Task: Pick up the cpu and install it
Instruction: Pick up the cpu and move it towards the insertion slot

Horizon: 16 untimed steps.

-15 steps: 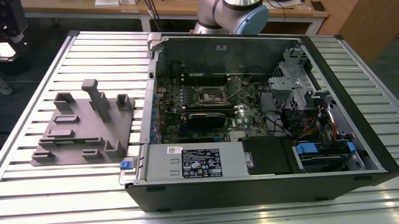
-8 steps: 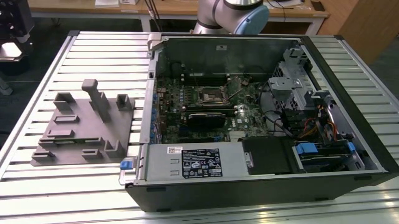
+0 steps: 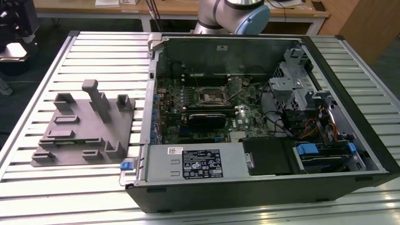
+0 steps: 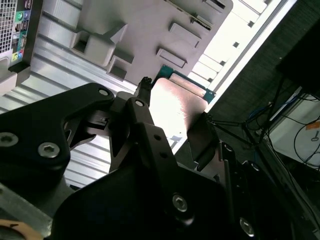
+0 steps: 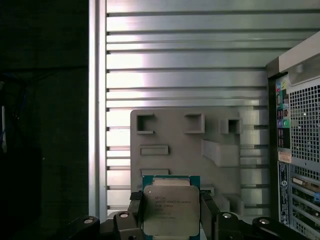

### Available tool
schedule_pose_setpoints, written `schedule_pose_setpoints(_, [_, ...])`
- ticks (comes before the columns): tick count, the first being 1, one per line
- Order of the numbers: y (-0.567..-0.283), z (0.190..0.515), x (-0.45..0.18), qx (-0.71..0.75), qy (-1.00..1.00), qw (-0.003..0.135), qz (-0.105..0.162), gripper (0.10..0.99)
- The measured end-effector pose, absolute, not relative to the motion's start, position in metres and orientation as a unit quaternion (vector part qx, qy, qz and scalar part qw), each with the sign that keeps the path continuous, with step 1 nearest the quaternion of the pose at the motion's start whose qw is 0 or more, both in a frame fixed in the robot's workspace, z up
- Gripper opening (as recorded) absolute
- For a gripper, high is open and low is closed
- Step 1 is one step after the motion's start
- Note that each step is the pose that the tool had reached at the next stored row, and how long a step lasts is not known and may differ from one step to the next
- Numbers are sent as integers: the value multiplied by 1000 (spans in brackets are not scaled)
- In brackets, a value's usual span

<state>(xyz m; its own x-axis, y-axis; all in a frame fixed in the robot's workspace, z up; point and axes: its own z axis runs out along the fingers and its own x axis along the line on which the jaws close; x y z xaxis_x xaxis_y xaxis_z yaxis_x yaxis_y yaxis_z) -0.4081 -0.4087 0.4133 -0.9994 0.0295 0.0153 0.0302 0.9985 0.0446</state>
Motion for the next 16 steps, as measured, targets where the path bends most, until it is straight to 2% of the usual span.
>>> schedule_pose_setpoints(16, [-409, 413, -392, -15, -1000, 7, -23, 541])
